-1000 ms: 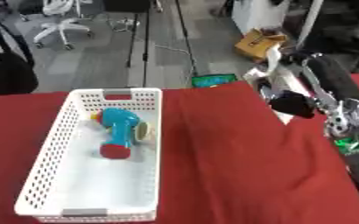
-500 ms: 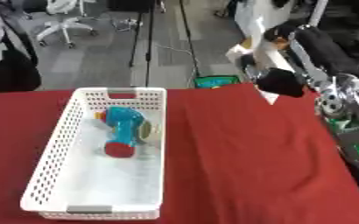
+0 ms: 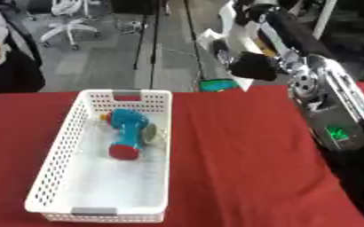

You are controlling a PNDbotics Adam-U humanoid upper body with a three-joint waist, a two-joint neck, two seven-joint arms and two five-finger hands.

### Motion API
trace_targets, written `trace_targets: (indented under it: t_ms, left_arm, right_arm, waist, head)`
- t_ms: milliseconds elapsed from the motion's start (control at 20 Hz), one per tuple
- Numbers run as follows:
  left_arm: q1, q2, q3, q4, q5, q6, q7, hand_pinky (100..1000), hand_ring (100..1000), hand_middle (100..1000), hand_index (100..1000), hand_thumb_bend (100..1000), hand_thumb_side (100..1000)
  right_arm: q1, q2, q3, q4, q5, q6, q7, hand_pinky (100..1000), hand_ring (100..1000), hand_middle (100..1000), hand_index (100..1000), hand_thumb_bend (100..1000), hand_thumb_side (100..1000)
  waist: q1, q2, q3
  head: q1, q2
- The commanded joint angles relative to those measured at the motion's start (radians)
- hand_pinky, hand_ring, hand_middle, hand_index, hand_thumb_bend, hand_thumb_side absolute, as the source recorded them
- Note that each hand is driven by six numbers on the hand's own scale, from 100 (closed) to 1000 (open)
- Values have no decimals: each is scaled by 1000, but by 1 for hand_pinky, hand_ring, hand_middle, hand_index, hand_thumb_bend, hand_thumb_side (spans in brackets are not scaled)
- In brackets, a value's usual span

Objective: Pick up objects on the table and place them in the box.

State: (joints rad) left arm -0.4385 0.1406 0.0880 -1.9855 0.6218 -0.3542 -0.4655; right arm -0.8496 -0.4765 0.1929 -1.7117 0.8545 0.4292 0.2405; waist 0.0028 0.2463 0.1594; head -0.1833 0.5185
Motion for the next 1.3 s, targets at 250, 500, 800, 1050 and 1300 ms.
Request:
trace_targets:
  t_ms: [250, 500, 800, 1050, 1300]
  left_arm:
    - [-10, 2, -3, -15, 12, -2, 5, 948, 898, 921, 961, 100, 949]
    - [-9, -2, 1, -15, 14, -6, 11, 948, 898, 921, 961, 100, 948]
    - [-9, -14, 10, -15, 11, -8, 30, 947, 898, 921, 961, 100, 949]
    - [-12, -27, 13, -15, 9, -9, 48, 945, 898, 921, 960, 100, 950]
    - [-18, -39, 13, -15, 10, -11, 65, 944, 899, 922, 960, 100, 951]
  right_arm:
    - [-58, 31, 12, 63, 22, -12, 17, 945, 884, 467, 466, 100, 518]
    - [-84, 63, 25, 120, 46, -21, 27, 944, 882, 487, 464, 100, 522]
    - [-105, 116, 39, 187, 75, -33, 38, 943, 882, 495, 463, 100, 525]
    - [-97, 157, 42, 234, 94, -39, 39, 944, 881, 496, 462, 100, 523]
    - [-81, 194, 54, 261, 102, -49, 36, 944, 880, 496, 461, 100, 528]
  waist:
    - [4, -24, 44]
    - [6, -25, 82]
    - [8, -26, 111]
    - [12, -23, 130]
    - [17, -17, 149]
  head:
    - [-44, -5]
    - [-68, -7]
    - [-93, -8]
    - [-107, -13]
    - [-119, -20]
